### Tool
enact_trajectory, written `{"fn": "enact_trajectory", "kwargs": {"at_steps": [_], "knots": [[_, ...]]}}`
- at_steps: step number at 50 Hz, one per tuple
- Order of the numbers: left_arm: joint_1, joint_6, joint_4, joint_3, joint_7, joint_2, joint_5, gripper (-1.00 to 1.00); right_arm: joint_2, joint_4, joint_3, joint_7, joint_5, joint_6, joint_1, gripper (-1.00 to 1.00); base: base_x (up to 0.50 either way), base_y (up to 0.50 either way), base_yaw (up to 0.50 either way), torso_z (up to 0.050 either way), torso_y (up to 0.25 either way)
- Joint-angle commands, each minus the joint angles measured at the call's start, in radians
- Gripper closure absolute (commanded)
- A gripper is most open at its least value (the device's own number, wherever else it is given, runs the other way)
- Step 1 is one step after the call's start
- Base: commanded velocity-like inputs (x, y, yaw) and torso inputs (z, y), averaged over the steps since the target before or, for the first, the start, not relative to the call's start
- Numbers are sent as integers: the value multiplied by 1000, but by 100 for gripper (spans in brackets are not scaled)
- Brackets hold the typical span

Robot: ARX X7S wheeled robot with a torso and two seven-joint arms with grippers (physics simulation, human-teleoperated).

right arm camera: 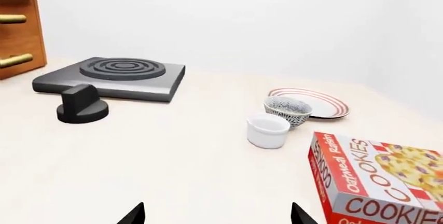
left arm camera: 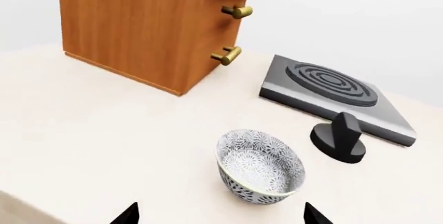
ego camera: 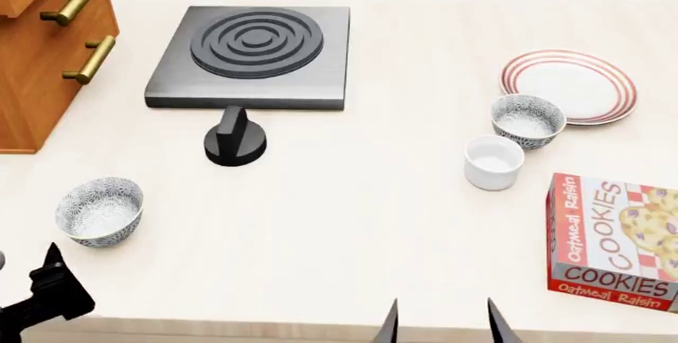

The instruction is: Pick the akita bowl between the plate and the ramekin and place it on the plate.

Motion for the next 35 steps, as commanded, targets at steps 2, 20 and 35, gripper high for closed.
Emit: {"fn": "enact_trajectory", "kwargs": {"at_steps": [2, 20, 35], "knots": [[-49, 3, -66, -55, -24, -35, -16, -100, 30, -196, -23, 20, -24, 236, 78, -100, 0, 0, 0, 0, 0], [-49, 72, -137, -105, -38, -50, -20, -100, 95, -483, 4, -30, 3, 522, 312, -100, 0, 0, 0, 0, 0], [-56, 82, -158, -99, -40, -55, -26, -100, 100, -444, 31, -31, 24, 465, 318, -100, 0, 0, 0, 0, 0]]}}
